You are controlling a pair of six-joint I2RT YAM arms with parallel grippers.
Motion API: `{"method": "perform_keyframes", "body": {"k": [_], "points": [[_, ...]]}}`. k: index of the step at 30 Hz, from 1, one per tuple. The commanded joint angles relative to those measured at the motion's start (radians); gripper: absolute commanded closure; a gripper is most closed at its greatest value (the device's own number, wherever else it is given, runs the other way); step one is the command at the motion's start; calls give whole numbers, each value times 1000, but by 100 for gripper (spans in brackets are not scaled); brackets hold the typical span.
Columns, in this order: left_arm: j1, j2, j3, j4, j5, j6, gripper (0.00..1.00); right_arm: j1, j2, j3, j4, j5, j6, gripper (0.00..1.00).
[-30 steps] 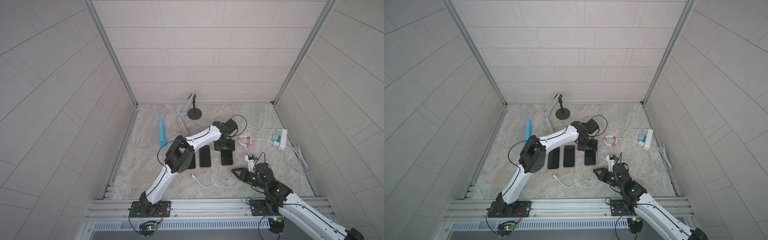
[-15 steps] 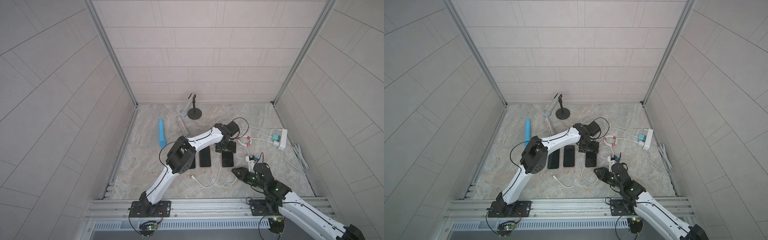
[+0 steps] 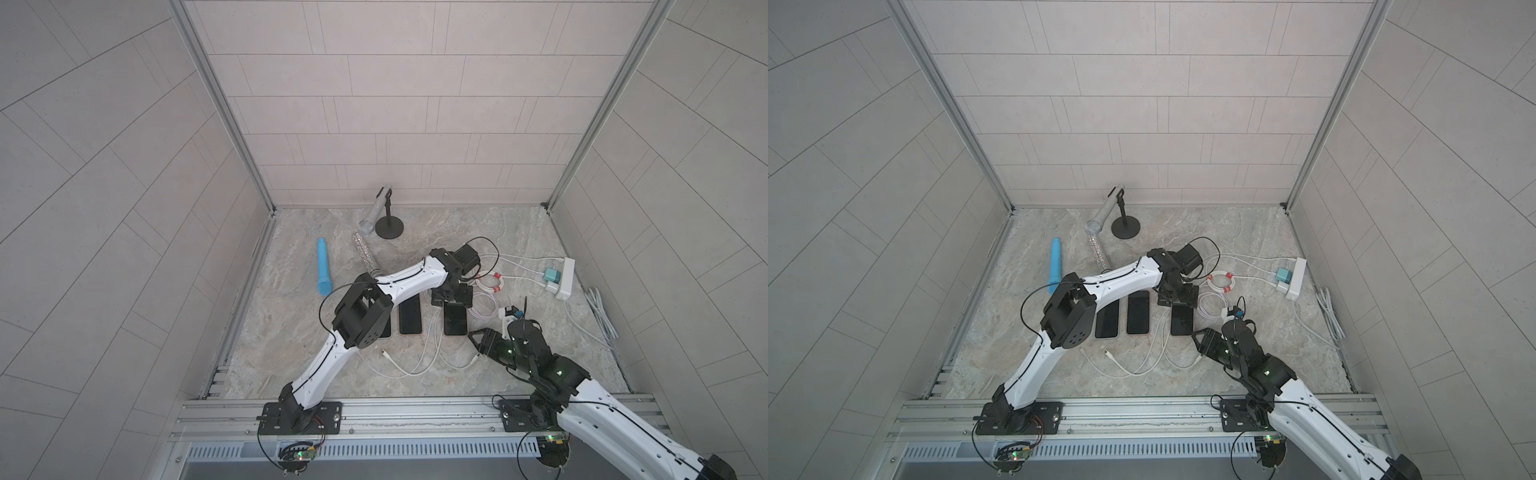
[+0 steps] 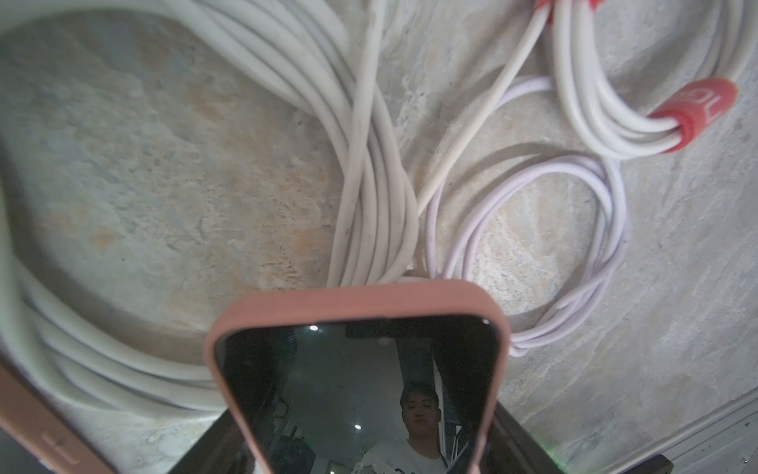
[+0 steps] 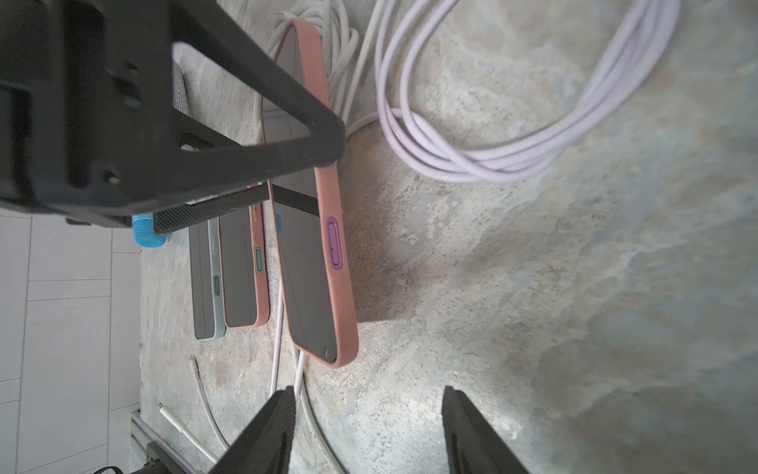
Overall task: Unplug the charging cable from the phone
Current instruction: Place the phone at the center of the board.
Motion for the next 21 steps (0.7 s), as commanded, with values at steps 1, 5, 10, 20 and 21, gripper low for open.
{"method": "perform_keyframes", "body": {"k": [1,5,10,20,21], "points": [[-4,55,-35,4,-1,15,88,-8,3,40,-73,56,-45,36],[-4,54,-38,4,-4,19,80,-21,21,81,-91,69,-79,31],[-4,51,-41,4,-9,22,67,-41,47,137,-111,78,-133,26],[-4,33,-46,3,-9,35,34,-127,100,252,-148,63,-241,18],[-4,33,-46,3,-8,37,30,-137,107,262,-151,61,-253,17]]}}
